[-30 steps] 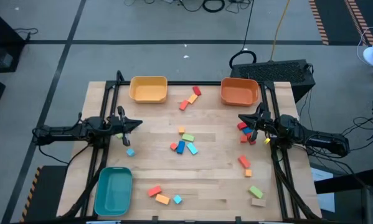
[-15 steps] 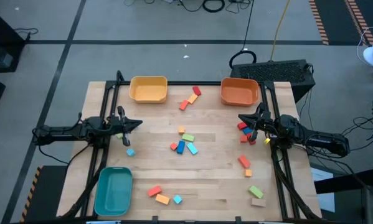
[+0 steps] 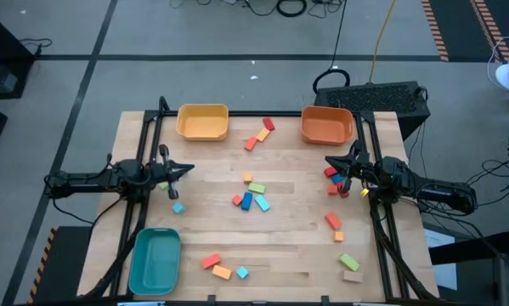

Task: Sort blocks by size
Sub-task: Put the large red block into the orange bin

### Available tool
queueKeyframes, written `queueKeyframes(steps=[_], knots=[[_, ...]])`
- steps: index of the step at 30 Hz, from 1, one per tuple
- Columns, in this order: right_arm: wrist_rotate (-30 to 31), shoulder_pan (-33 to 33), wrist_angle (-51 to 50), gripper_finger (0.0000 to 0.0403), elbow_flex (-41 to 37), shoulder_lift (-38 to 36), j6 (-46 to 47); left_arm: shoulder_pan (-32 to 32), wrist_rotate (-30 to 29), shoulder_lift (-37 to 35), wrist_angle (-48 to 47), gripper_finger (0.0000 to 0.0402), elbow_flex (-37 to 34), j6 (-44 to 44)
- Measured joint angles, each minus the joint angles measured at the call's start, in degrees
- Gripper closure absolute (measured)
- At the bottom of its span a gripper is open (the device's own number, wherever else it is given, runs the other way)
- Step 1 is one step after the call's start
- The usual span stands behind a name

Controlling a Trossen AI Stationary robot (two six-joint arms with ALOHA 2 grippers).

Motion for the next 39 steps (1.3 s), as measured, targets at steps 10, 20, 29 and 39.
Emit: queueKeyframes(steps=[10,20,29,39], knots=[[0.0,0.0,0.2,0.0403,0.0,0.0,0.0,0.0,-0.2,0.0,0.6,0.0396,0.0,0.4],[0.0,0.0,6.4,0.0403,-0.1,0.0,1.7,0.0,1.6,0.0,2.1,0.0396,0.1,-1.9],[0.0,0.0,8.3,0.0390,0.0,0.0,6.7,0.0,2.2,0.0,4.7,0.0396,0.1,-11.5],[0.3,0.0,9.3,0.0327,0.0,0.0,3.8,0.0,2.3,0.0,4.7,0.0396,0.2,-19.1]])
